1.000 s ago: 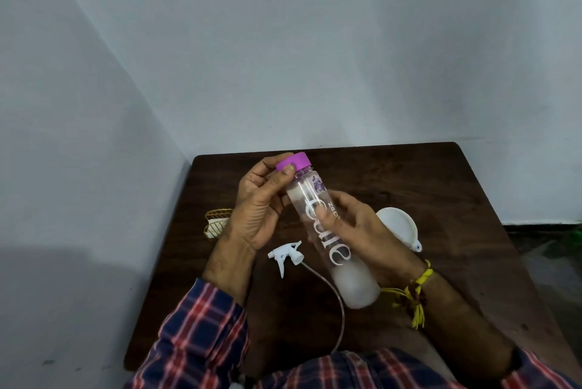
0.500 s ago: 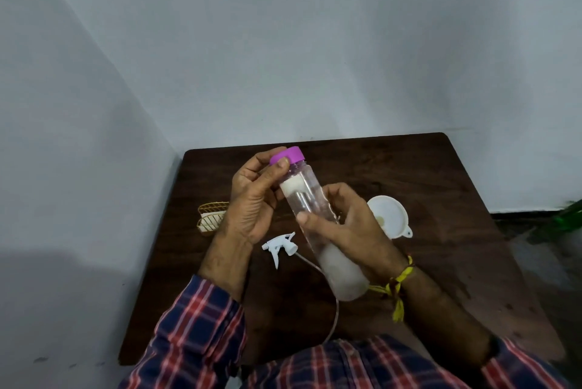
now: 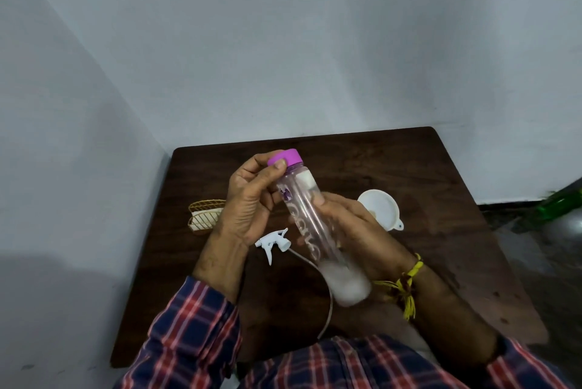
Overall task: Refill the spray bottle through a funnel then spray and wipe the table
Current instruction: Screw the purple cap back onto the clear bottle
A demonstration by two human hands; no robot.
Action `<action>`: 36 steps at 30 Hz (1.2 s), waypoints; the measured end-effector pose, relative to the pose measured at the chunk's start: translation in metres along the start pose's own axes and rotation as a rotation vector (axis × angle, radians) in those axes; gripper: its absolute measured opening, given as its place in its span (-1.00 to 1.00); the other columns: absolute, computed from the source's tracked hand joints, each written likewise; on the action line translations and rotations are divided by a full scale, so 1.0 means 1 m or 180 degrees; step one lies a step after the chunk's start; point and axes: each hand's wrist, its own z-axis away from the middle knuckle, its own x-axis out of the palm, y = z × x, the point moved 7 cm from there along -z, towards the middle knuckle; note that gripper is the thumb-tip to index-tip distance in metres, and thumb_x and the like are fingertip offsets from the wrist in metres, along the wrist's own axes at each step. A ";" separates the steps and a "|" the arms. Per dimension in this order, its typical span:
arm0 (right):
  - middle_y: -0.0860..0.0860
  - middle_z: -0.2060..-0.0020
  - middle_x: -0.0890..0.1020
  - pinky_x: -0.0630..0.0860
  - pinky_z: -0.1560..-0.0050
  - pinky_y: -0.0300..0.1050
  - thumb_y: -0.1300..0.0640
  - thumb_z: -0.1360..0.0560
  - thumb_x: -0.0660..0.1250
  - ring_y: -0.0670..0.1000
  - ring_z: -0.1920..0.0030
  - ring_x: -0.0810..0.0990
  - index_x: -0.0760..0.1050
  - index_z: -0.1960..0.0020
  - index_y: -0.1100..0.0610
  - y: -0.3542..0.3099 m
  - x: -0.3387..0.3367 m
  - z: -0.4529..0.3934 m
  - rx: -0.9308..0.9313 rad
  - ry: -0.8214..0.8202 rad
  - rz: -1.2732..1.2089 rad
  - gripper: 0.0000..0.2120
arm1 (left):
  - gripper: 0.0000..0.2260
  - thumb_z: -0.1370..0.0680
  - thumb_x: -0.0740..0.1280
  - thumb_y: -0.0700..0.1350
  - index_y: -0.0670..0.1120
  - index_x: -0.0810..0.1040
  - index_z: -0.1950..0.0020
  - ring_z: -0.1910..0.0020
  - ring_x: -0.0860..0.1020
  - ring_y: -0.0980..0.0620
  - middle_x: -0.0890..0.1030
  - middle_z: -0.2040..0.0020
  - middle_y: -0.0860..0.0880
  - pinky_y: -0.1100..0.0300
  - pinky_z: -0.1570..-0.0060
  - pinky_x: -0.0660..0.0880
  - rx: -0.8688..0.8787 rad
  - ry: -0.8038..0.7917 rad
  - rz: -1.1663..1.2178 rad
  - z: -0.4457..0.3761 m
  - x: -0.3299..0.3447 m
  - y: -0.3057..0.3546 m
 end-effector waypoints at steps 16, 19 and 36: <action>0.14 0.04 0.69 0.65 0.02 0.07 0.01 -0.29 0.61 0.11 0.09 0.69 0.50 -0.13 0.17 0.008 -0.001 -0.028 -0.0293 0.0602 0.0818 -0.48 | -0.68 -0.37 0.51 -0.15 -0.16 0.60 -0.10 0.03 0.59 -0.11 0.60 -0.03 -0.21 0.03 0.11 0.59 0.0041 0.0451 0.0149 -0.004 -0.022 -0.002; 0.30 0.03 0.63 0.61 0.12 0.03 0.03 -0.49 0.39 0.15 0.15 0.66 0.50 -0.19 0.36 0.008 0.015 -0.032 0.0254 -0.0198 -0.0475 -0.55 | -0.52 -0.27 0.61 -0.05 -0.19 0.59 -0.10 0.12 0.61 -0.03 0.62 0.05 -0.17 0.14 0.21 0.59 0.0071 0.0398 0.0251 -0.008 -0.025 0.004; 0.11 0.11 0.63 0.56 0.10 -0.15 0.18 -0.53 0.38 -0.04 0.11 0.62 0.48 -0.16 0.24 -0.007 0.010 -0.076 -0.0595 0.0165 0.0869 -0.75 | -0.42 -0.40 0.53 0.00 -0.20 0.48 -0.33 -0.07 0.61 -0.14 0.59 -0.17 -0.28 0.02 0.00 0.61 -0.0368 -0.0078 -0.0299 -0.019 -0.037 -0.014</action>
